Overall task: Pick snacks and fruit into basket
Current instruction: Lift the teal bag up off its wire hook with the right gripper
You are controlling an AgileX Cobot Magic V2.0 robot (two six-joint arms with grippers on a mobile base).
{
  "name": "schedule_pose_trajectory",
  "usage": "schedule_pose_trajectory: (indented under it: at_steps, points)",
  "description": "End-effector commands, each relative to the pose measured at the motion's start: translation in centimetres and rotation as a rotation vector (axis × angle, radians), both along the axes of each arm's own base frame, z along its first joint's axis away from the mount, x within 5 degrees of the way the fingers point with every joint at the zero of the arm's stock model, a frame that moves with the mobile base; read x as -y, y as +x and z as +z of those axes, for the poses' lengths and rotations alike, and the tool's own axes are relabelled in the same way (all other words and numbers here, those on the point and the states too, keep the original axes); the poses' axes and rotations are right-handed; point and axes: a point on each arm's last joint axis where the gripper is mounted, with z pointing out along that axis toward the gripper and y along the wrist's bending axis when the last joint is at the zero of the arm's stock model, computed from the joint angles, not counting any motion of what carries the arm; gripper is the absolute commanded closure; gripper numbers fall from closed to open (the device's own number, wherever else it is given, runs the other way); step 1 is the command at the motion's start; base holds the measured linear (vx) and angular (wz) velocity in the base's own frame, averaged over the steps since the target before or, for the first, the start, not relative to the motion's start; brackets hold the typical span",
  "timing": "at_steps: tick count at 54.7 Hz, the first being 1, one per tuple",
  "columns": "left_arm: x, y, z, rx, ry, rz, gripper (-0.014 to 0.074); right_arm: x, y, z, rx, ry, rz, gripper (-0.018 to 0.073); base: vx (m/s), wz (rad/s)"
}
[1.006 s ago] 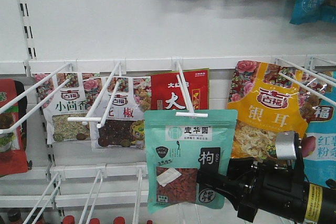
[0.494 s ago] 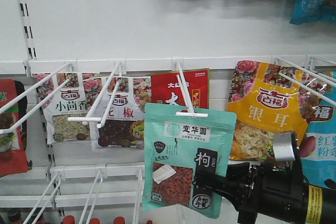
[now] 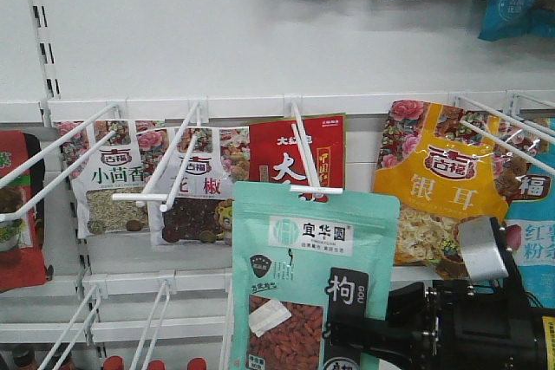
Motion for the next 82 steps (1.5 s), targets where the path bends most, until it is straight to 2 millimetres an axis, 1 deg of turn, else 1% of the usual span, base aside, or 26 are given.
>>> schedule_pose_trajectory:
  at_steps: [1,11,24,40,49,60,67,72,78,82]
  points:
    - [0.1,-0.3,1.9,0.11,-0.039,-0.02,0.0594,0.0,-0.9,2.0,0.038,0.004,0.023,0.057,0.0,0.0]
    - [0.1,-0.3,1.9,0.11,-0.039,-0.02,0.0594,0.2,-1.8,2.7,0.011,-0.011,-0.003,0.057,0.0,0.0]
    - [0.1,-0.3,1.9,0.11,-0.039,-0.02,0.0594,0.3,-3.4,3.6,0.001,-0.046,0.0,0.057,0.0,0.0]
    - [0.1,-0.3,1.9,0.11,-0.039,-0.02,0.0594,0.6,-4.7,4.0,-0.067,-0.088,-0.016,0.057,0.0,0.0]
    - [0.1,-0.3,1.9,0.11,-0.039,-0.02,0.0594,0.6,-4.9,4.3,-0.079,-0.076,-0.026,0.057,0.0,0.0]
    - [0.1,-0.3,1.9,0.11,-0.039,-0.02,0.0594,0.8,-5.0,4.9,-0.066,-0.052,-0.088,0.057,0.0,0.0]
    - [0.1,-0.3,1.9,0.11,-0.039,-0.02,0.0594,0.7,-5.5,5.5,-0.062,-0.003,-0.067,0.057,0.0,0.0]
    - [0.1,-0.3,1.9,0.11,-0.039,-0.02,0.0594,0.7,-5.8,6.1,-0.038,0.018,-0.08,0.057,0.0,0.0]
    - [0.1,-0.3,1.8,0.105,-0.038,-0.019,0.0594,0.9,-5.7,6.7,0.011,0.052,-0.129,0.057,0.0,0.0]
    - [0.1,-0.3,1.8,0.105,-0.038,-0.019,0.0594,0.9,-5.6,6.9,0.014,0.076,-0.13,0.057,0.0,0.0]
